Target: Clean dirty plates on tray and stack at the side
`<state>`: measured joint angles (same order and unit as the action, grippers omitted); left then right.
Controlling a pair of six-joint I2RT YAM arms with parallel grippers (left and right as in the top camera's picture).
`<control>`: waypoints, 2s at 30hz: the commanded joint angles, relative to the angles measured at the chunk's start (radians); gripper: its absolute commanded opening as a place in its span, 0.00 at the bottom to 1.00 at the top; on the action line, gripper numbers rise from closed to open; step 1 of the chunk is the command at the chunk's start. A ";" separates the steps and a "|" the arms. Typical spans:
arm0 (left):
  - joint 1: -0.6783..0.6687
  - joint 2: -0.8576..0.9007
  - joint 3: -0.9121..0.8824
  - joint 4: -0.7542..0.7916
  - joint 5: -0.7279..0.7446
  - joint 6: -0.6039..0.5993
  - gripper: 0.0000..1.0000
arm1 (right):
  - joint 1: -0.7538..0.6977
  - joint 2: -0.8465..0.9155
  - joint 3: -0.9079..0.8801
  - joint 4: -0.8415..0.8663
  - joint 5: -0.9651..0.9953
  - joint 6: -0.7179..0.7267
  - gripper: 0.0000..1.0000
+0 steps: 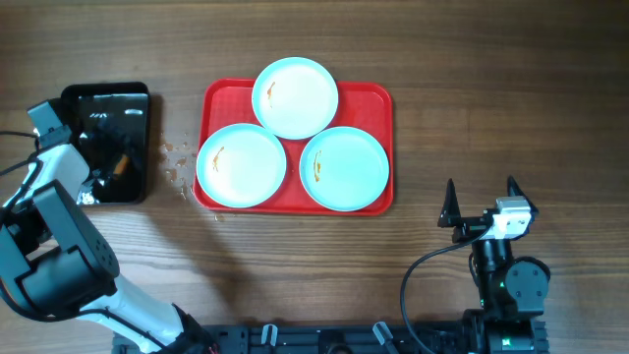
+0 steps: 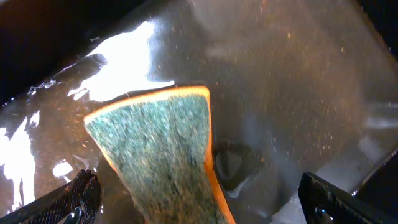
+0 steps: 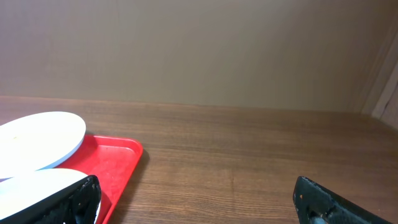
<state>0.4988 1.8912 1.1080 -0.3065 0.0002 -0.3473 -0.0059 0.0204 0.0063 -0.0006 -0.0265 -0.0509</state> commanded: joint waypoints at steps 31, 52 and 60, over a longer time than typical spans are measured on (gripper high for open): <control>0.003 0.005 -0.016 -0.031 -0.047 -0.132 0.64 | -0.005 -0.002 -0.001 0.003 -0.019 -0.009 1.00; 0.003 0.003 -0.049 -0.004 -0.139 -0.132 0.04 | -0.005 -0.002 -0.001 0.003 -0.019 -0.009 1.00; 0.003 -0.114 -0.050 -0.002 -0.043 -0.132 0.04 | -0.005 -0.002 -0.001 0.003 -0.019 -0.009 1.00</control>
<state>0.4988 1.8771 1.0676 -0.3119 -0.1093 -0.4774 -0.0059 0.0204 0.0063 -0.0006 -0.0265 -0.0509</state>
